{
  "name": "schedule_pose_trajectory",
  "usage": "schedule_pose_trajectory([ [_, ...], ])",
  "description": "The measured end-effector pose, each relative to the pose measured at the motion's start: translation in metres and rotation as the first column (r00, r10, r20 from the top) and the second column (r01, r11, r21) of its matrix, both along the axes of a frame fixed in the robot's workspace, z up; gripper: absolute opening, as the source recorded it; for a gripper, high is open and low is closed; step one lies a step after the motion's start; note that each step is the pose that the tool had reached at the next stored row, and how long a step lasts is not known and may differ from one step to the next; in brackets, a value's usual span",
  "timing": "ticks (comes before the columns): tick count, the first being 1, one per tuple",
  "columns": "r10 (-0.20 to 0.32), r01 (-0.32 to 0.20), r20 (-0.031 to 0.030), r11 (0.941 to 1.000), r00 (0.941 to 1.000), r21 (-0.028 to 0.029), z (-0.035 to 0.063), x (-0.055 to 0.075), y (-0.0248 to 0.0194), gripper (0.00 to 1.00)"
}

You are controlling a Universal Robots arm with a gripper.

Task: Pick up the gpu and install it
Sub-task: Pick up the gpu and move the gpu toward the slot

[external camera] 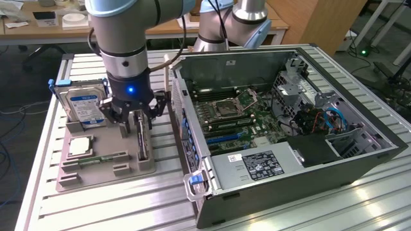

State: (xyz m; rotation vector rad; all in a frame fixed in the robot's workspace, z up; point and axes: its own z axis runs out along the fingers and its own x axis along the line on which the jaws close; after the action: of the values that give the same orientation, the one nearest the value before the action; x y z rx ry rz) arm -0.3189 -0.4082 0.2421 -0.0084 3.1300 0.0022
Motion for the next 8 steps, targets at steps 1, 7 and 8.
schedule_pose_trajectory([
  [1,0.0,0.0,-0.0002,1.0,1.0,-0.0006,-0.0017,0.0,0.0,0.56],
  [7,-0.008,0.008,0.0015,1.0,1.0,-0.001,-0.0126,0.0,-0.0001,0.56],
  [8,-0.01,0.01,0.0015,0.9999,0.9999,-0.001,-0.0144,0.0,-0.0001,0.56],
])
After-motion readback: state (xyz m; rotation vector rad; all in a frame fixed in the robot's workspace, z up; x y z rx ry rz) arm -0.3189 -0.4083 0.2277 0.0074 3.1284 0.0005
